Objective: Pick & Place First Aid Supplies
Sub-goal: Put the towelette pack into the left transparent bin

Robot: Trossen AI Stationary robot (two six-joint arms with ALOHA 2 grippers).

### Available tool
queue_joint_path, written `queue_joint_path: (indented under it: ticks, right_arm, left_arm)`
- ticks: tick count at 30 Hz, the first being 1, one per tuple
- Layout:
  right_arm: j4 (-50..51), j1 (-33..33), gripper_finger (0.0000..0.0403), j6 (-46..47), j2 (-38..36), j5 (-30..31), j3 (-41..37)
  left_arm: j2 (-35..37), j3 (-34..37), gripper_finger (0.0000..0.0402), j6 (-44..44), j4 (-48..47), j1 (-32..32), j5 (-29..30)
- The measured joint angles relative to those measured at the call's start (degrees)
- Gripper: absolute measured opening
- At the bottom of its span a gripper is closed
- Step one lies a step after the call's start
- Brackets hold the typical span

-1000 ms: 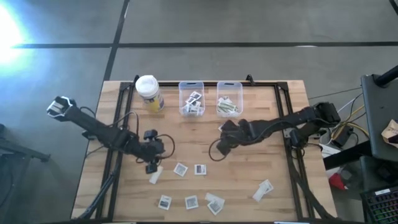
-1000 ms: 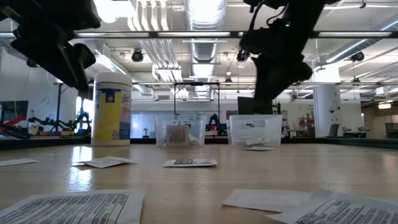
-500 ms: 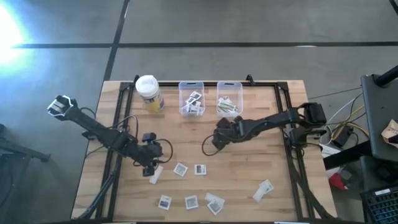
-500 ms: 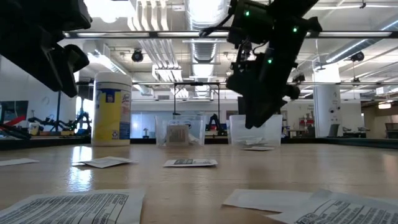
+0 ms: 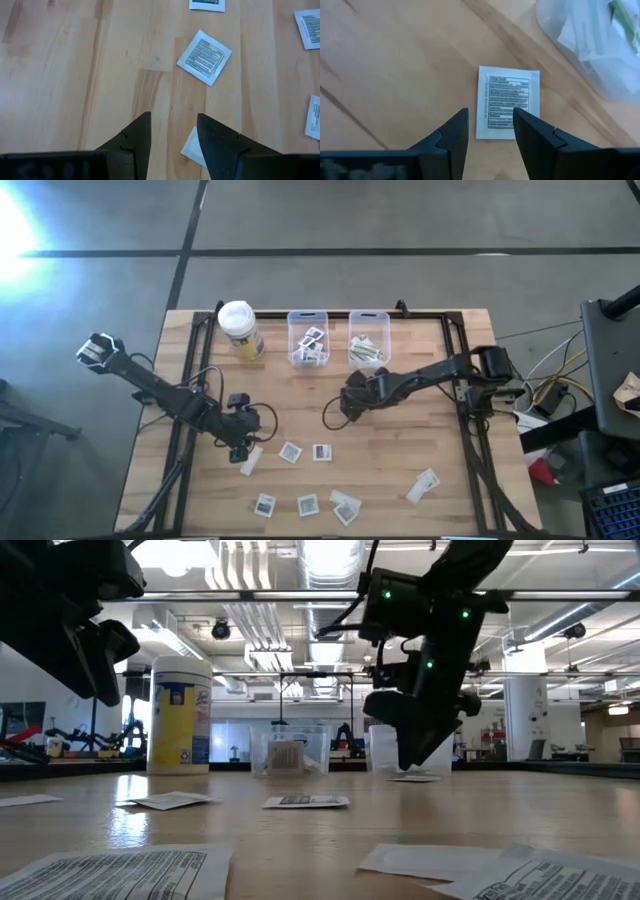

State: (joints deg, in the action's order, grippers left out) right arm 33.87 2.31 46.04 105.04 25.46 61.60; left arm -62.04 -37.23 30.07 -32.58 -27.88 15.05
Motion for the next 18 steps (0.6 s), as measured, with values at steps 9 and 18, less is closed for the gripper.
queue_joint_path:
  ticks: [9, 18]
  right_arm:
    - [0.21, -1.13, 0.0153, -0.18, 3.81, -0.60, 0.24]
    - [0.22, -4.65, 0.0135, -1.27, 6.84, -6.26, 0.55]
  left_arm:
    - [0.00, 0.00, 0.0151, 0.00, 0.00, 0.00, 0.02]
    - [0.00, 0.00, 0.0151, 0.00, 0.04, 0.00, 0.04]
